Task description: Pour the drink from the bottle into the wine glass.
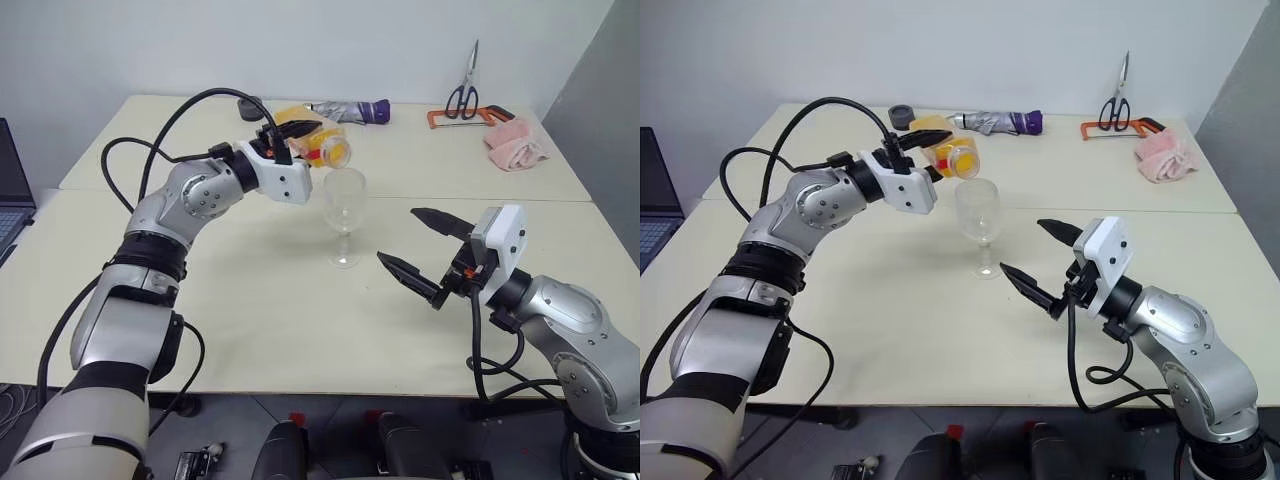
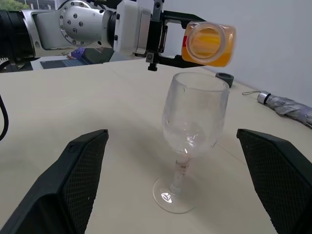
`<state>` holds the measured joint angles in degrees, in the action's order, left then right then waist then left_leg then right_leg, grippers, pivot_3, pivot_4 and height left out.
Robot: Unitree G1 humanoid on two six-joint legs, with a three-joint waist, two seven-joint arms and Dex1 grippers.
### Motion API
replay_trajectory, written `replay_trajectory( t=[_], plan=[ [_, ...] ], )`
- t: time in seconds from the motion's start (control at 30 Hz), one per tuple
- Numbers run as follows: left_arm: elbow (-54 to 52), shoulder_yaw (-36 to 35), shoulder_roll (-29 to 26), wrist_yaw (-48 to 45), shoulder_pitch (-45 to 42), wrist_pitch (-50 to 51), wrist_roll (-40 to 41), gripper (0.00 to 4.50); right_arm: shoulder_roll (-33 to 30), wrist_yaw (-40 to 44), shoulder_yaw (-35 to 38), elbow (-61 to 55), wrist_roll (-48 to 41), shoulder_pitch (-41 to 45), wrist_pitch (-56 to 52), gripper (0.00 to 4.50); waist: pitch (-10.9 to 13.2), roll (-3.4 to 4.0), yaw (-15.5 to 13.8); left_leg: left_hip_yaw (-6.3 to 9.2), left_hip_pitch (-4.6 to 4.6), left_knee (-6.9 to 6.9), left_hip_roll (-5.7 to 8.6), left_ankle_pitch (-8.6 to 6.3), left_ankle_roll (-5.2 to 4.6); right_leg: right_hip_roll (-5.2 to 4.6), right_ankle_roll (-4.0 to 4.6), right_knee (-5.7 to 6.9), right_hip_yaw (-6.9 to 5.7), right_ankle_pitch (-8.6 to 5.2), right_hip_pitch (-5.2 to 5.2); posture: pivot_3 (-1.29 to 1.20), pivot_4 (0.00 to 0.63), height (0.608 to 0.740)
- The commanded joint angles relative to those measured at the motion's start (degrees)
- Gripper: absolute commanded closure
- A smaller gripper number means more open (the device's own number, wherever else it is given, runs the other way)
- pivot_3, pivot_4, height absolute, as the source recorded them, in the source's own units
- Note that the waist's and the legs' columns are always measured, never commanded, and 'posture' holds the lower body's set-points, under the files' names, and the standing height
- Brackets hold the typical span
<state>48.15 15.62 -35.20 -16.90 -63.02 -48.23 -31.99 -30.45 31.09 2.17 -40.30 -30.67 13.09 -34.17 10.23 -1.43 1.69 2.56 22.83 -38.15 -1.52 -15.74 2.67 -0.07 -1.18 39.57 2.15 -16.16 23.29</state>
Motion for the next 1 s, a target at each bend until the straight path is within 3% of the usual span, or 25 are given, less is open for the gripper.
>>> replay_trajectory(
  t=[0.03, 1.0],
  plan=[
    [-0.7, -0.4, -1.0, 2.8, -3.2, -1.0, -0.5, 2.79, -0.4, 0.0, 1.2, -2.4, -1.3, 0.2, 0.7, 0.0, 0.0, 0.0, 0.0, 0.0, 0.0, 0.0, 0.0, 0.0, 0.0, 0.0, 0.0, 0.0, 0.0, 0.0, 0.0, 0.0, 0.15, 0.74],
    [2.6, 2.8, -2.4, 11.5, -6.9, -2.4, -6.4, 2.79, -0.3, -0.3, 1.0, -3.1, -1.2, -0.9, 0.8, 0.0, 0.0, 0.0, 0.0, -0.02, -0.01, 0.0, 0.0, 0.0, 0.0, 0.0, 0.0, 0.02, 0.0, 0.0, 0.0, 0.0, 0.15, 0.74]
  ],
)
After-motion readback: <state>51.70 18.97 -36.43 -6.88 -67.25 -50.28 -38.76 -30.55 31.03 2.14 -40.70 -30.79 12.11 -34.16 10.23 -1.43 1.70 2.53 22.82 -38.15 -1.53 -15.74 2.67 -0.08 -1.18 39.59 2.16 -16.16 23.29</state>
